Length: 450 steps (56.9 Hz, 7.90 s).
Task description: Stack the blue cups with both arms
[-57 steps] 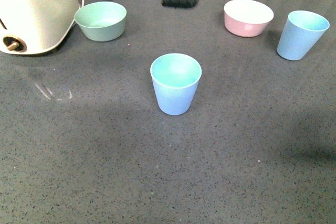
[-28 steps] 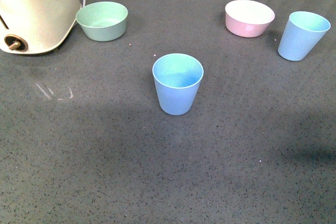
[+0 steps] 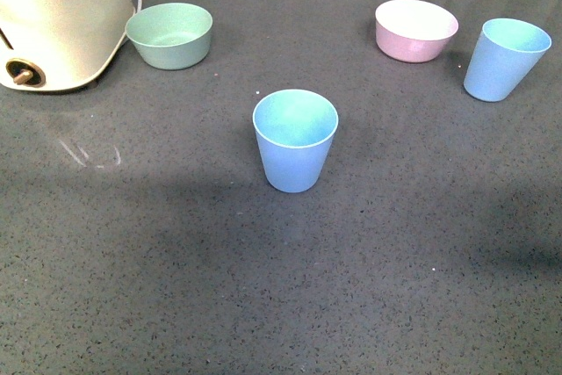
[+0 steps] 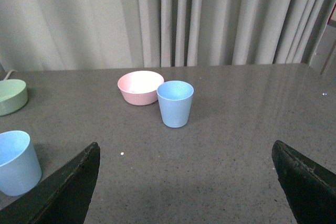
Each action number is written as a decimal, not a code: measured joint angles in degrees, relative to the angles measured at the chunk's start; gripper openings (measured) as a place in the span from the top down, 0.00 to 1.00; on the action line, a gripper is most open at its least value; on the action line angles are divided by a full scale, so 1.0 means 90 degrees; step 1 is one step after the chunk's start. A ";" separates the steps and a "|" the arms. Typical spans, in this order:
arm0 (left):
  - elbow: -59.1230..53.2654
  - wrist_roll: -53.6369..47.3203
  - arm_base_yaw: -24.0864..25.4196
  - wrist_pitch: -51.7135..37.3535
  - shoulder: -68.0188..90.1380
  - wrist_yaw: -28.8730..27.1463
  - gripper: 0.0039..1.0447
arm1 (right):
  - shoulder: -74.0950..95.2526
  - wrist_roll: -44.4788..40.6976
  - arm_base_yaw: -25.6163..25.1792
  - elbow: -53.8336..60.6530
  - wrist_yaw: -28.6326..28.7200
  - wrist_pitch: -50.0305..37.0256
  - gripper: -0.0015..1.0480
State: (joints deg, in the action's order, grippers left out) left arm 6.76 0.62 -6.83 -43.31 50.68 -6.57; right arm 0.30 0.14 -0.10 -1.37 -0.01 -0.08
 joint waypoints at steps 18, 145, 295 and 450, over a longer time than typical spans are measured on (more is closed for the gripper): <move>-0.0452 -0.0002 0.0704 0.0559 -0.1052 0.0665 0.99 | 0.0000 0.0000 0.0000 0.0000 0.0000 0.0000 0.09; -0.0656 -0.0017 0.0736 0.4804 -0.5559 0.0729 0.07 | 0.4988 -0.0925 -0.1950 -0.2164 0.2001 -0.0347 0.09; -0.0656 -0.0017 0.0736 0.4806 -0.5559 0.0731 0.08 | 1.0246 -0.4146 0.2059 -0.7660 0.2407 0.2555 0.98; -0.0656 -0.0017 0.0736 0.4809 -0.5559 0.0731 0.08 | 0.4741 -0.0085 0.0187 -0.1324 -0.0034 -0.3237 0.98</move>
State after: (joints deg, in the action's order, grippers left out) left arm 0.86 0.47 -0.21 -0.03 0.64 0.01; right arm 42.96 -0.62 1.58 -13.28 -0.32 -29.21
